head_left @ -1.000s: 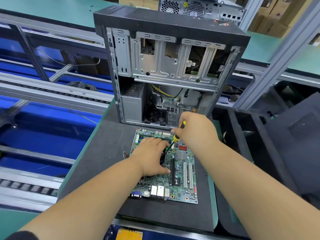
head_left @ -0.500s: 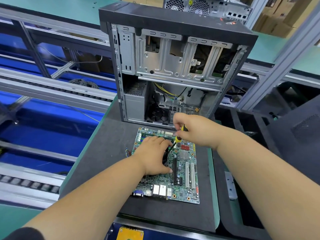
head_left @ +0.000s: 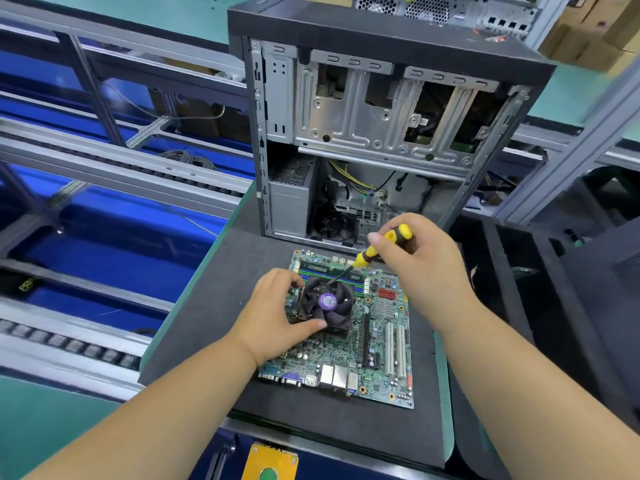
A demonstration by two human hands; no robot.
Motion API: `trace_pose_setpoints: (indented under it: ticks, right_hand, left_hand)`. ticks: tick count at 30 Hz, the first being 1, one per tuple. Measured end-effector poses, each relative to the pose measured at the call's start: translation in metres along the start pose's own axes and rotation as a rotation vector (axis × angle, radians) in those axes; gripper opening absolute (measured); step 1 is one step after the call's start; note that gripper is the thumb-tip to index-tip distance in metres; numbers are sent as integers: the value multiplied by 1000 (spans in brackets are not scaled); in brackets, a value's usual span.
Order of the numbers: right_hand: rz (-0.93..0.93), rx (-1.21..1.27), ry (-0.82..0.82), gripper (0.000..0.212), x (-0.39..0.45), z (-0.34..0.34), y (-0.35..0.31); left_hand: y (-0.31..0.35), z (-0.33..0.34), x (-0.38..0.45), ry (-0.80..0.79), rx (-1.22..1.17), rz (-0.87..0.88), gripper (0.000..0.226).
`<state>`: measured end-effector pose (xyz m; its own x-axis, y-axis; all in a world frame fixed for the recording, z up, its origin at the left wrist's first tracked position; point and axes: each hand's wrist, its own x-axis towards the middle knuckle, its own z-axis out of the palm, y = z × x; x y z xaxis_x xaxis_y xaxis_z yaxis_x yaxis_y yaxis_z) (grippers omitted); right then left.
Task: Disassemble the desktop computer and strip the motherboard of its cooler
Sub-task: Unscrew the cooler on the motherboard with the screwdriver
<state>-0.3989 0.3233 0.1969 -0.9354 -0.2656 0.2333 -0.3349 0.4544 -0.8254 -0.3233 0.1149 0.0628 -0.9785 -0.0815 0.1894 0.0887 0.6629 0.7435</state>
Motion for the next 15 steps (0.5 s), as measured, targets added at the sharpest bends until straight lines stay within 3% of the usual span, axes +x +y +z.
trace_pose_setpoints:
  ticks: [9,15]
  right_hand:
    - [-142,-260,-250,19,-15,49,-17]
    - [-160,-313,-260,19,-15,57,-18]
  left_hand:
    - [-12,-2,-14,-19,-186,-106,31]
    - [-17,-6,-16,-65,-417,-248,24]
